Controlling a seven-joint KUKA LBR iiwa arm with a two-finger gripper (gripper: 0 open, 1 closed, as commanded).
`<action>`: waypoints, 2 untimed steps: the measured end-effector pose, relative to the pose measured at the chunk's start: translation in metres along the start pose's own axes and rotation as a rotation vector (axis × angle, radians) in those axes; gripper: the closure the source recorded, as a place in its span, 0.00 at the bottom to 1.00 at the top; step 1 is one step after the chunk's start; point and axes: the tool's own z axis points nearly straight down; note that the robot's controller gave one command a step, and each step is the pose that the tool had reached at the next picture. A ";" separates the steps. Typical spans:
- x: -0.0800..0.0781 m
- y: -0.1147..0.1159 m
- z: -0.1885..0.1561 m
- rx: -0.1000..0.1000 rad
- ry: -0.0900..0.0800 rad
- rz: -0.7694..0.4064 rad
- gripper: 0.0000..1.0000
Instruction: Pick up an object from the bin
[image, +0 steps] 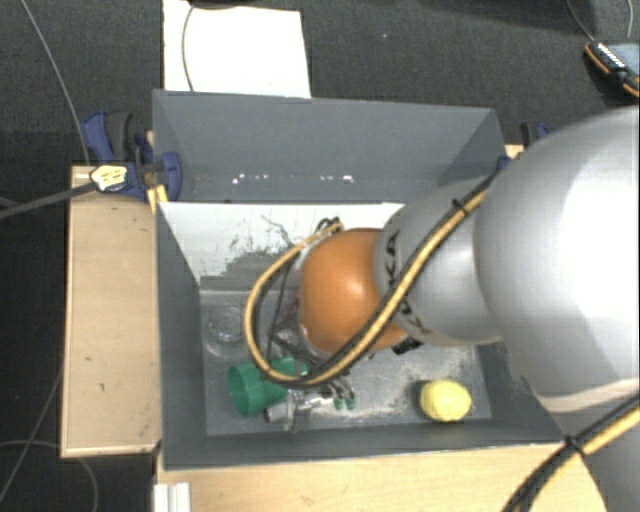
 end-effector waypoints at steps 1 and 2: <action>0.003 -0.010 0.005 -0.001 0.001 -0.227 1.00; 0.003 -0.010 0.005 -0.002 0.002 -0.224 1.00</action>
Offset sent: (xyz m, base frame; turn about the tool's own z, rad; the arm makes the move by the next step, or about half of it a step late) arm 0.0000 0.0000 0.0000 0.0000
